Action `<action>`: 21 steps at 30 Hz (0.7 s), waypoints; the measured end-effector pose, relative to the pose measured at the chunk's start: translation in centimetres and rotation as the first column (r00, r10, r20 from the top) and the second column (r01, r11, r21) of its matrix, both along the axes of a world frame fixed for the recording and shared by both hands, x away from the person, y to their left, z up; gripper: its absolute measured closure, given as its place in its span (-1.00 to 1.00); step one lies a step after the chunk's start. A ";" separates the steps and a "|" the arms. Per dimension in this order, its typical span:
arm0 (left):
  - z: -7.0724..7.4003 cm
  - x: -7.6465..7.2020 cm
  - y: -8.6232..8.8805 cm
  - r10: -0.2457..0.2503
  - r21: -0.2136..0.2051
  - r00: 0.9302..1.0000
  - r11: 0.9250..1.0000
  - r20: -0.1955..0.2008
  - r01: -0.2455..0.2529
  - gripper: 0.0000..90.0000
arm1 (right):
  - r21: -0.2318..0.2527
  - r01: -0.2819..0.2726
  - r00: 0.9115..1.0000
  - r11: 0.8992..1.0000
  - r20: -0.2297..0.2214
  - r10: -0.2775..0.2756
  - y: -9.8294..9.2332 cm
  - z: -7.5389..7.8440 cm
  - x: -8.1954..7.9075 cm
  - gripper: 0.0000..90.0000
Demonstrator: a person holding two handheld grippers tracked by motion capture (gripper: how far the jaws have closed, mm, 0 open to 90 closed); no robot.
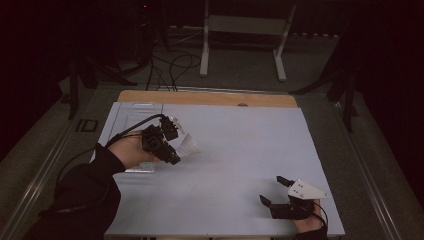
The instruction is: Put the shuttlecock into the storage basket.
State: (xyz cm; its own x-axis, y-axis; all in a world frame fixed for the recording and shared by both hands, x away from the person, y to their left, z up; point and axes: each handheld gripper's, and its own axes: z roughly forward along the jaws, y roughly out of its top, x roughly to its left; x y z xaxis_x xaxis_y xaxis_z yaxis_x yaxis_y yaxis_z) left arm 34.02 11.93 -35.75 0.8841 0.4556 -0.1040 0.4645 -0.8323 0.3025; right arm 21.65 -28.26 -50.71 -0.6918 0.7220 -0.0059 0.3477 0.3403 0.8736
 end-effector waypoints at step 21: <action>0.8 -0.1 3.1 0.060 -0.026 0.998 0.998 0.006 -0.059 0.47 | 0.002 0.001 1.000 1.000 -0.002 -0.001 0.0 -0.1 0.1 -0.76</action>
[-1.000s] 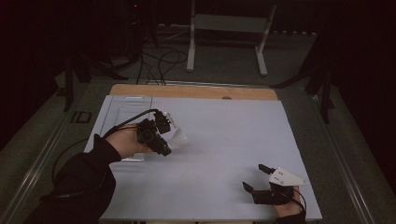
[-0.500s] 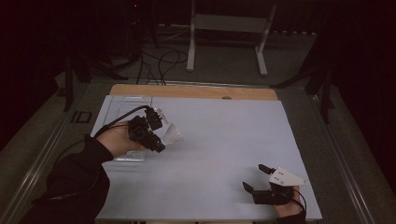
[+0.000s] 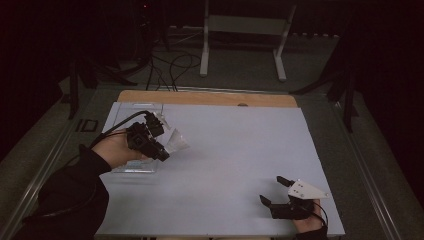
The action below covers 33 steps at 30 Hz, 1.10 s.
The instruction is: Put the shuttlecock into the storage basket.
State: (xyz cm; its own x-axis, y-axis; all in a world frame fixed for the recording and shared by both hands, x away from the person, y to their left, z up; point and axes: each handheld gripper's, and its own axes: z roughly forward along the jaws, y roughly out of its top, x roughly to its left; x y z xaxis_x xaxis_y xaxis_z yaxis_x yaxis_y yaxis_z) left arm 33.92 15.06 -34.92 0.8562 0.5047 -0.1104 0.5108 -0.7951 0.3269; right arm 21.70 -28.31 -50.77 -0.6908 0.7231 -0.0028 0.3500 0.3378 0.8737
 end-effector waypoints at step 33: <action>-0.3 -0.4 5.6 0.122 0.001 0.993 0.993 0.004 -0.122 0.47 | -0.002 -0.002 1.000 1.000 -0.005 0.002 0.0 0.0 -0.1 -0.76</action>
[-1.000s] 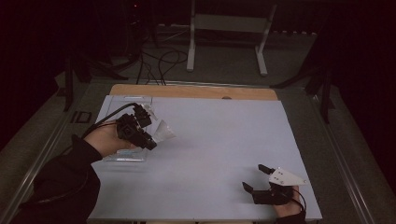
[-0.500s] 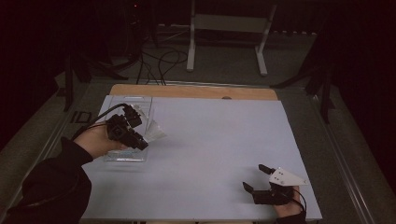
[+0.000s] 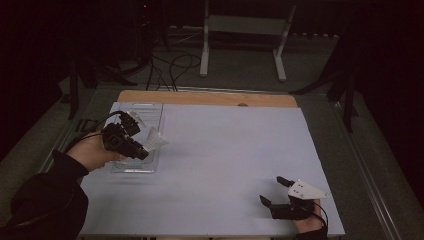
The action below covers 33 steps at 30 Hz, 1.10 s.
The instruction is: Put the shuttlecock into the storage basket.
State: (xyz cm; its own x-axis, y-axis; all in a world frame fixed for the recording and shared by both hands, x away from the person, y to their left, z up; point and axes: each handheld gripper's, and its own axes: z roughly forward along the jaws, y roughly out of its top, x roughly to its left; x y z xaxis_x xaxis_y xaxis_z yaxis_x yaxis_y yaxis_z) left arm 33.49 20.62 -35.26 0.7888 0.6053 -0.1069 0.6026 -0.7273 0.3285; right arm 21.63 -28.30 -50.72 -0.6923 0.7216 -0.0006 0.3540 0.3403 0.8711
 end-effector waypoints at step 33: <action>-0.4 -0.6 5.7 0.098 -0.035 0.995 0.995 -0.004 -0.098 0.47 | -0.008 0.000 1.000 1.000 -0.009 0.000 0.1 -0.2 0.1 -0.76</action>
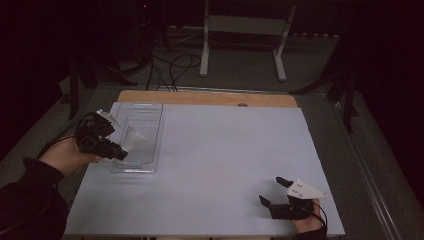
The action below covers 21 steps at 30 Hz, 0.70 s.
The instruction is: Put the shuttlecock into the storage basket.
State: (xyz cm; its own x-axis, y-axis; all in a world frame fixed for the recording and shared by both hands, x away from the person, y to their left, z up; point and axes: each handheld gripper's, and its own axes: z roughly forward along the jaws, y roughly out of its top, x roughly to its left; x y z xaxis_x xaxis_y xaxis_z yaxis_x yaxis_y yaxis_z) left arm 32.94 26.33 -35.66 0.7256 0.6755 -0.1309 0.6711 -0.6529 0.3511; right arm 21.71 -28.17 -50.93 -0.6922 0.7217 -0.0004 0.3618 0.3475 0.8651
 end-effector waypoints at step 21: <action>-2.0 0.6 2.3 0.031 -0.023 0.999 0.999 0.013 -0.031 0.47 | -0.002 -0.001 1.000 1.000 -0.004 0.001 0.0 0.0 0.0 -0.75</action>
